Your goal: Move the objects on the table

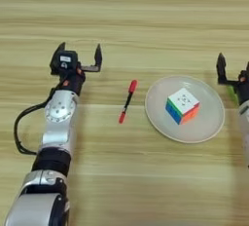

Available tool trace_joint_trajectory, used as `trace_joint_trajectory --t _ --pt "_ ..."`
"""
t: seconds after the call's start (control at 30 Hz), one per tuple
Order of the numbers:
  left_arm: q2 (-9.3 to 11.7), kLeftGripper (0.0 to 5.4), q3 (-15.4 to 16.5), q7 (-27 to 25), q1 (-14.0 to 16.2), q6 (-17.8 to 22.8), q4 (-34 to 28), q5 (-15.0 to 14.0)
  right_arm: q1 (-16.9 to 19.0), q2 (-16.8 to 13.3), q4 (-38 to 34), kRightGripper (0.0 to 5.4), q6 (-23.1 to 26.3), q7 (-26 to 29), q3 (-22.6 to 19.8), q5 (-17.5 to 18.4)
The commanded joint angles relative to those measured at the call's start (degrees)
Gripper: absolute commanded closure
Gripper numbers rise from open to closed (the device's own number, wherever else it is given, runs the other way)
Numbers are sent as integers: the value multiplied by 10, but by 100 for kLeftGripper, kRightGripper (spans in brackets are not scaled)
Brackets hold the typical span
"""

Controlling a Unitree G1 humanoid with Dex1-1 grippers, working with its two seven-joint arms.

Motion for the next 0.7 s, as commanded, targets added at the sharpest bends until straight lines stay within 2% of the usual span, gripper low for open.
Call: trace_joint_trajectory --t 0.03,0.17,0.33,0.7 --pt "7 1 15 17 -16 -29 59 5 18 2 -16 0 2 2 1 1" --pt "6 1 11 24 -14 -47 64 14 36 4 -36 0 7 6 3 5" --pt "9 1 17 32 -3 -49 54 10 57 5 -60 0 8 8 5 4" --pt "8 1 26 63 -6 -39 57 16 62 3 -79 0 7 7 15 -9"
